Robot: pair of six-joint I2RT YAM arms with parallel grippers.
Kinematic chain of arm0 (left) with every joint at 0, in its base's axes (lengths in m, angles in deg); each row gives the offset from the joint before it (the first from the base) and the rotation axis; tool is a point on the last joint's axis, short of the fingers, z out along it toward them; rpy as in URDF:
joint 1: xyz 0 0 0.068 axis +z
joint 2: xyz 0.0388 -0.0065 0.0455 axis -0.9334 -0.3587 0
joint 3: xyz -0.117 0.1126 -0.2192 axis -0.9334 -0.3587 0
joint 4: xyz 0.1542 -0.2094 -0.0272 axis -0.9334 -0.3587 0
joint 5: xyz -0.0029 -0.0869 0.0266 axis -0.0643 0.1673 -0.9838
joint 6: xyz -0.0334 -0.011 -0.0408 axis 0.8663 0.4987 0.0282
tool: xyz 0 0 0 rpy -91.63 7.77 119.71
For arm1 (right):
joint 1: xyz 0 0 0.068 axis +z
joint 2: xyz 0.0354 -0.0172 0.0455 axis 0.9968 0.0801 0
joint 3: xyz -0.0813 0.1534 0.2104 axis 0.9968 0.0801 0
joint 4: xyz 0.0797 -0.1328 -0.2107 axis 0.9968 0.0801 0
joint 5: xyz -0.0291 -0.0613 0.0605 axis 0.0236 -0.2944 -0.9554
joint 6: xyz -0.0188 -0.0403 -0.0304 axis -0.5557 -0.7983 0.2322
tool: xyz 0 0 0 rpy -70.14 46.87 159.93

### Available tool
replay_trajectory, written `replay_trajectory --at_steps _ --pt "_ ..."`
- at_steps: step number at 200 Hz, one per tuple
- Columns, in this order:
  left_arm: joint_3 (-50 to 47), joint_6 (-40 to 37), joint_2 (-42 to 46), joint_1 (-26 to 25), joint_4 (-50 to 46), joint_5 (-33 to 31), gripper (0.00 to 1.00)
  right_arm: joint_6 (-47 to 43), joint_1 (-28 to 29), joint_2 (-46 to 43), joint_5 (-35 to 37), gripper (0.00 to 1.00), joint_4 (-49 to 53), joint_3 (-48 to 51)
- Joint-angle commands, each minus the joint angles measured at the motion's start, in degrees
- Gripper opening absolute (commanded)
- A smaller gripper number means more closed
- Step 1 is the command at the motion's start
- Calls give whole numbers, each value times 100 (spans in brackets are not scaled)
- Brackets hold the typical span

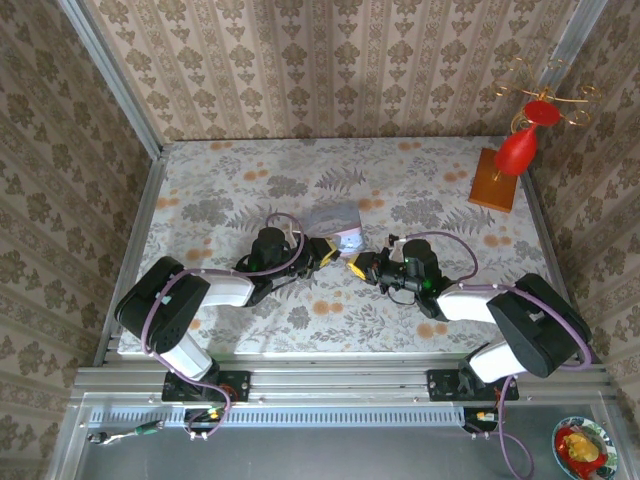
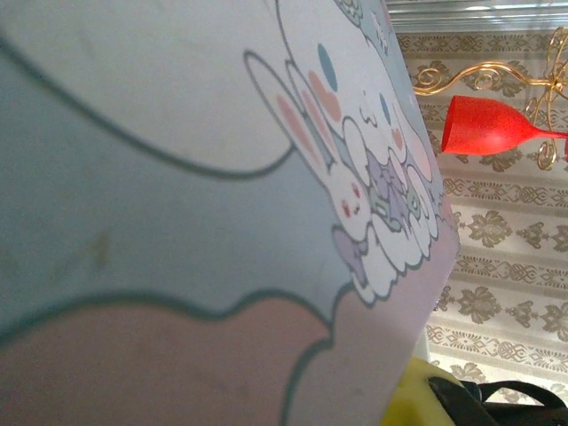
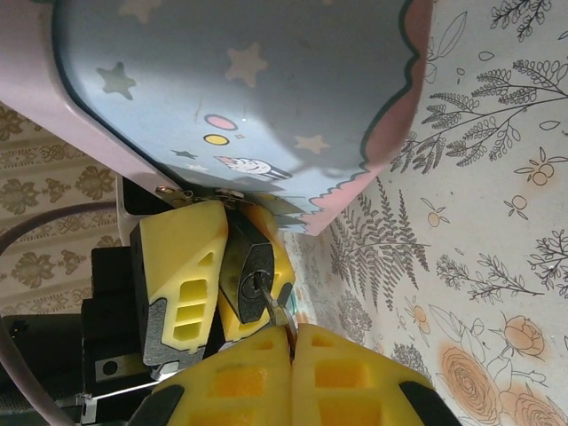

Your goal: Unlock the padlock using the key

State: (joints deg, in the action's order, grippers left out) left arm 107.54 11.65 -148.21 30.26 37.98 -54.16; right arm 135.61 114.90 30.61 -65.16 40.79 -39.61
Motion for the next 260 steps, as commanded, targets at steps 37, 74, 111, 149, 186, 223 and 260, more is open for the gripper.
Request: replay_trajectory --at_steps 37,74,111,149,186,223,260 --pt "150 47 304 -257 448 217 0 264 -15 359 -187 0 -585 -212" --pt "201 -77 357 -325 273 204 0 299 -15 269 -275 0 -571 -314" --pt "205 -176 389 -347 203 210 0 358 -23 274 -391 0 -421 -476" --pt "270 -184 366 -412 240 222 0 481 -23 461 -450 0 -541 -578" --pt "248 -123 482 -466 301 188 0 656 -56 754 -418 0 -890 -444" --pt "248 -141 564 -523 257 152 0 819 -102 1055 -478 0 -1341 -439" --pt "298 -153 486 -566 321 255 0 763 -282 1034 -640 0 -1278 -492"
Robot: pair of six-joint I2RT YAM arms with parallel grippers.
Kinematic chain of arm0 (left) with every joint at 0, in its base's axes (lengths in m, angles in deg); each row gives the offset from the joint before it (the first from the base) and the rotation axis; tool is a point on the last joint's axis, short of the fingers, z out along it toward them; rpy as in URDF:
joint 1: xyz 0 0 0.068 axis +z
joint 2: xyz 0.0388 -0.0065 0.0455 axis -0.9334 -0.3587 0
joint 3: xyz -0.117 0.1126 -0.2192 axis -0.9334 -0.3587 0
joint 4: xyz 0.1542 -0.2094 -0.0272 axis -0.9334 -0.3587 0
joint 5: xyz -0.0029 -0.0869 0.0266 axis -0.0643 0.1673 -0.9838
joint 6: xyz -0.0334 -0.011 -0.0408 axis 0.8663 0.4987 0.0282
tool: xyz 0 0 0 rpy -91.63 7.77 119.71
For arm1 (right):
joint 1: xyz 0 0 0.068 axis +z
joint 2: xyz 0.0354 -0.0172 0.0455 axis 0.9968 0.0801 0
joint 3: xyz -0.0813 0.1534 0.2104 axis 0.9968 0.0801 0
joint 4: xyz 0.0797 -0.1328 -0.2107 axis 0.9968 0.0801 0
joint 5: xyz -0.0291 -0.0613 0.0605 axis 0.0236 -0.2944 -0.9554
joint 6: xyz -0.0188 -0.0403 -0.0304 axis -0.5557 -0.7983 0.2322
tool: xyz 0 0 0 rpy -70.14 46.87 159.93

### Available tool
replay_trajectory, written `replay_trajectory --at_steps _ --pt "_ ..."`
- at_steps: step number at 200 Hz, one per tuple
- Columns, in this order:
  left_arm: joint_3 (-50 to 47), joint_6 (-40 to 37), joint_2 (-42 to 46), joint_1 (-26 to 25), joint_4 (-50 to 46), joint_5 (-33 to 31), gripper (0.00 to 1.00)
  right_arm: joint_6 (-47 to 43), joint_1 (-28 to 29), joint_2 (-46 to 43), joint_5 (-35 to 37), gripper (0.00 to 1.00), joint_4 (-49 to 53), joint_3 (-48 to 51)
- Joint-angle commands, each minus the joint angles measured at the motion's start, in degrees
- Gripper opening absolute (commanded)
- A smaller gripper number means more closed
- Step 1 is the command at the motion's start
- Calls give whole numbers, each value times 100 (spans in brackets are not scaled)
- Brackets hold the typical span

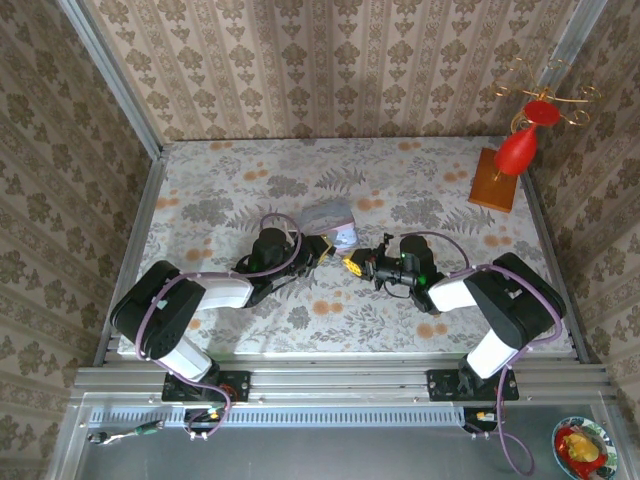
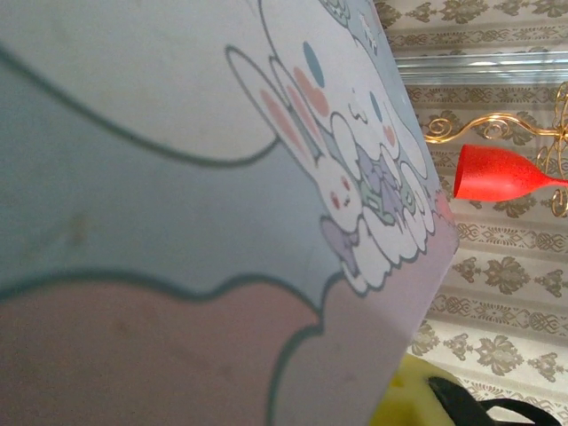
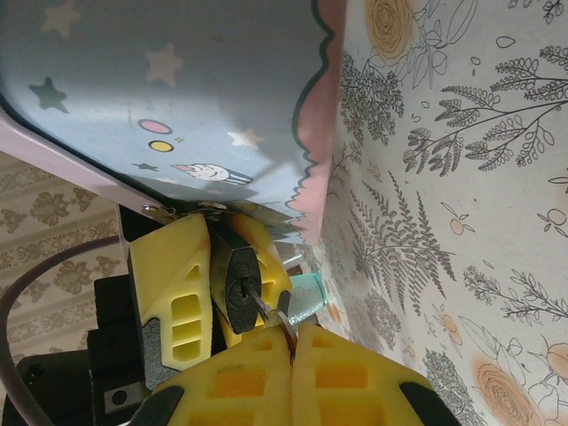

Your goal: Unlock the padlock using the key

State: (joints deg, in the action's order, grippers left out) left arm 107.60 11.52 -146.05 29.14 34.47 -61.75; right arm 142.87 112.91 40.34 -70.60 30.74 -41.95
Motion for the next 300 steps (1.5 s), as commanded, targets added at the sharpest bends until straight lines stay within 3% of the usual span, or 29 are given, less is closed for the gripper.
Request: replay_trajectory --at_steps 1,67,217,300 --pt "293 -143 271 -451 672 1023 0 34 -94 60 -113 0 -265 -263" --pt "387 -321 266 -471 571 1161 0 65 -93 44 -359 0 -307 -381" --pt "339 -181 148 -385 714 1024 0 38 711 -97 292 0 -441 -163" --pt "290 -223 178 -388 653 1032 0 65 853 -99 423 0 -539 -161"
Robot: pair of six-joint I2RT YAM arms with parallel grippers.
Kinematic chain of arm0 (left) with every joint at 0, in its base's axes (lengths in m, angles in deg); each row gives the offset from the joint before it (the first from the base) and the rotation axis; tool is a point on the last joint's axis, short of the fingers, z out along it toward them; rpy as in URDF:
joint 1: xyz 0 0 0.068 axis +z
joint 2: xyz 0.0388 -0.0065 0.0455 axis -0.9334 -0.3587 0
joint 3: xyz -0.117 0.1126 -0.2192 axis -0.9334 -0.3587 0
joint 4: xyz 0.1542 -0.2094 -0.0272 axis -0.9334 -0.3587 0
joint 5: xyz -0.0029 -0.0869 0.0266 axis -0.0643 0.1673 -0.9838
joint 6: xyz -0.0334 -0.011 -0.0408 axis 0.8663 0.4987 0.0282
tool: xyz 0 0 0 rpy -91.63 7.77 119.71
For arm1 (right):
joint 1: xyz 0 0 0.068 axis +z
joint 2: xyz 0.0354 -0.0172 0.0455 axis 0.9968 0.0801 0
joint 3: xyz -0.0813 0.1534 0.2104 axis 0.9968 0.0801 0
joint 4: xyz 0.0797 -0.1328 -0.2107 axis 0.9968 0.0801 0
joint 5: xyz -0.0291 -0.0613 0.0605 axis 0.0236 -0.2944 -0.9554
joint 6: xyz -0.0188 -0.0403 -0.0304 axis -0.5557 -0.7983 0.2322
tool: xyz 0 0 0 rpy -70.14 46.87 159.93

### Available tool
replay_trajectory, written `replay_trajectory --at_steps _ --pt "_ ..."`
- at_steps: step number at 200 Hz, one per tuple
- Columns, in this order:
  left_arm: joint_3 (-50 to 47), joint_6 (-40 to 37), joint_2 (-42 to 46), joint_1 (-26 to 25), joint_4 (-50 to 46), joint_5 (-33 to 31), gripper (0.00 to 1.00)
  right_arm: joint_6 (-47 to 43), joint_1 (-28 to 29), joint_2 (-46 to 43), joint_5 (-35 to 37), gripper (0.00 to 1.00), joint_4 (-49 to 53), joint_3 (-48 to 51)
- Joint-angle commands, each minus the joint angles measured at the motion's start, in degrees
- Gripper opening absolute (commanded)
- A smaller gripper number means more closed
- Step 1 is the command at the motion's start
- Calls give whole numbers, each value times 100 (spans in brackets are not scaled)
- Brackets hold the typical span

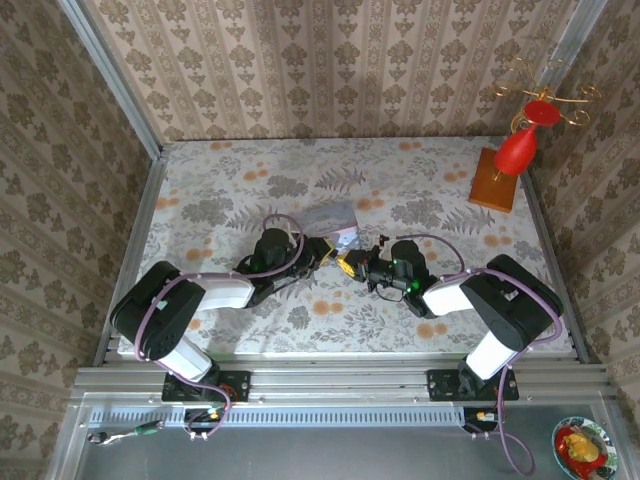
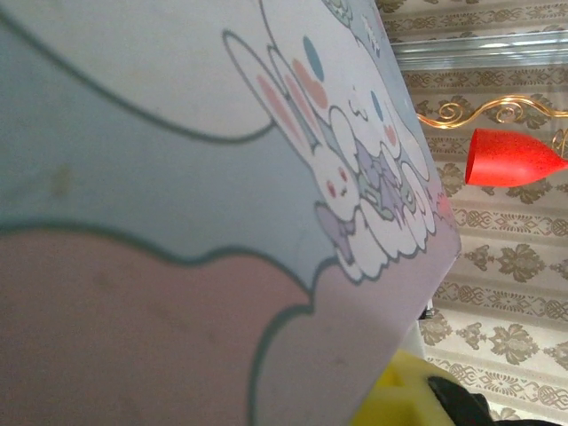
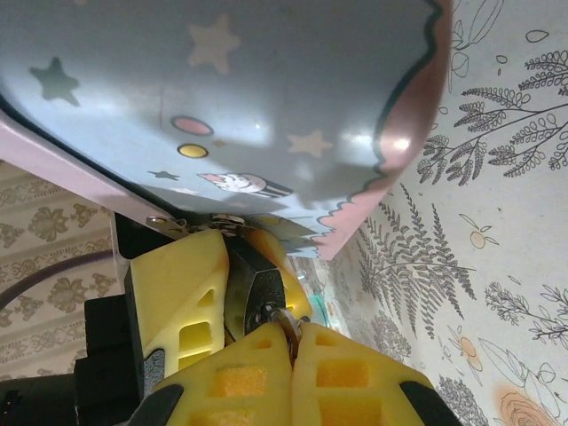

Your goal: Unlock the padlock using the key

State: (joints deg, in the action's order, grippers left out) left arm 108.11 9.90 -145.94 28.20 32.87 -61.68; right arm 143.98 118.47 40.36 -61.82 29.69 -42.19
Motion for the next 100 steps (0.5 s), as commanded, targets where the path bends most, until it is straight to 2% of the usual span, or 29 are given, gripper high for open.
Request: replay_trajectory --at_steps 1,50,75,86,100 --pt "242 -62 170 -297 813 1022 0 -47 298 -101 -455 0 -434 -137" --pt "192 -182 285 -291 551 968 0 -394 67 -189 -570 0 -76 -128" --pt "174 -379 472 -222 -112 798 0 -1408 -86 -666 -563 39 1378 -229" --pt "187 -505 607 -188 -550 671 0 -2124 -148 -982 -409 46 2418 -321" --pt "224 -662 740 -125 -1149 496 0 -3121 -160 -1458 -111 50 3724 -533"
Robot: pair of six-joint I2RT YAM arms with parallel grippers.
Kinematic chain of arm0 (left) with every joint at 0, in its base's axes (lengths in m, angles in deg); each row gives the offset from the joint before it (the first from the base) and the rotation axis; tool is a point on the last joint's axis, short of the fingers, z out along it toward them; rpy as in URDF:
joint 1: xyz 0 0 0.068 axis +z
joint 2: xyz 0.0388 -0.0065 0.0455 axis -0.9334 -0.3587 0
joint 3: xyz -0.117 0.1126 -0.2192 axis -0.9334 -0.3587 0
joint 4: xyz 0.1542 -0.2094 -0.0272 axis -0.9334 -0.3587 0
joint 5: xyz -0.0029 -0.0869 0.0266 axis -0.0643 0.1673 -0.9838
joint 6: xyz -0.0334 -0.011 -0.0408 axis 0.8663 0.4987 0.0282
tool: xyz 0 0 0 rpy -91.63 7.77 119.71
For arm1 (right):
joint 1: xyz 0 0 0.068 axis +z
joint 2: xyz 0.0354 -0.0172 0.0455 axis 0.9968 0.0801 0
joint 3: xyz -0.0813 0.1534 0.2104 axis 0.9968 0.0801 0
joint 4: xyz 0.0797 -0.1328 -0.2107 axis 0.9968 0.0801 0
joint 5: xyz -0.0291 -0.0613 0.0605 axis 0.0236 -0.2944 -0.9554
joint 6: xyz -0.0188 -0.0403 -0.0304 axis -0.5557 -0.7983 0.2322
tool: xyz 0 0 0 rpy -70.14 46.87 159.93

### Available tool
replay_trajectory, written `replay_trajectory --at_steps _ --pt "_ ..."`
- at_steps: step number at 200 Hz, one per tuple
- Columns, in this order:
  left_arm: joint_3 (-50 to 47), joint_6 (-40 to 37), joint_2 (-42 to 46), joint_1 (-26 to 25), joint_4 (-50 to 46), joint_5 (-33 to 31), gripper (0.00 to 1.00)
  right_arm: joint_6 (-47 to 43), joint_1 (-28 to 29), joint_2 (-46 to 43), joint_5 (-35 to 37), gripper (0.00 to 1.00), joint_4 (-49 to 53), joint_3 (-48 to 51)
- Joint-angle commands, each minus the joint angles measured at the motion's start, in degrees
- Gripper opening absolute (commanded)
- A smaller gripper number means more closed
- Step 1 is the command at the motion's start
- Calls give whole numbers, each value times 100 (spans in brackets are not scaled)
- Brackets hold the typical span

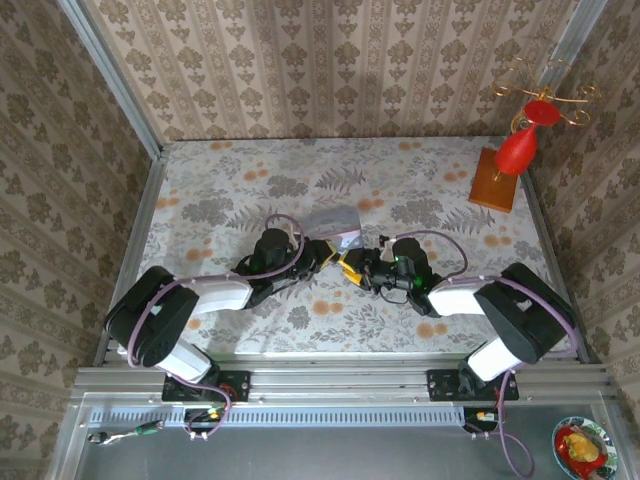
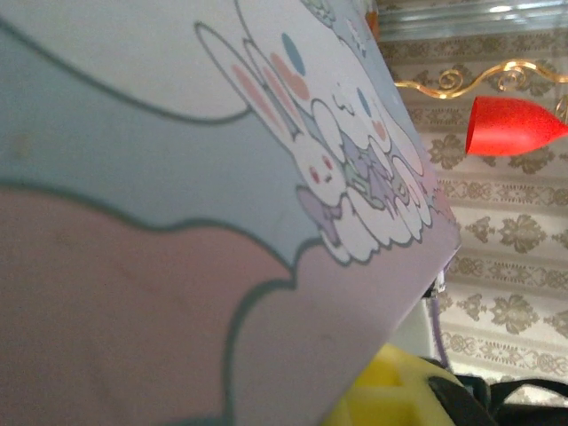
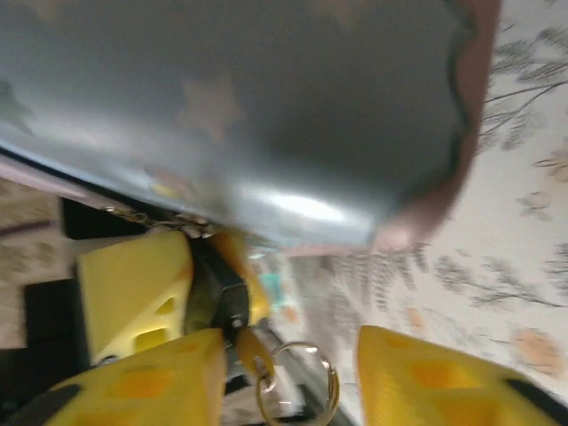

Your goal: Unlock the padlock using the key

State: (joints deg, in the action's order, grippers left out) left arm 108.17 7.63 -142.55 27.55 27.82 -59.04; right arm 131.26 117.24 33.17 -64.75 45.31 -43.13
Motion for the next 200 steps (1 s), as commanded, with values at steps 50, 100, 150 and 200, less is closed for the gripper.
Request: replay_trajectory --at_steps 50,100,150,200 --pt "362 -626 413 50 -1138 202 0 -4407 171 -1798 1223 50 3757 -491" --pt "622 -1002 570 44 -2104 129 0 -6840 1442 -2413 2814 50 3155 -81" --pt "611 -1058 677 -13 -2299 98 0 -7739 1602 -2093 3146 48 2292 201" --pt "667 -1110 713 -92 -2454 61 0 -7950 1710 -1612 2968 43 885 648"
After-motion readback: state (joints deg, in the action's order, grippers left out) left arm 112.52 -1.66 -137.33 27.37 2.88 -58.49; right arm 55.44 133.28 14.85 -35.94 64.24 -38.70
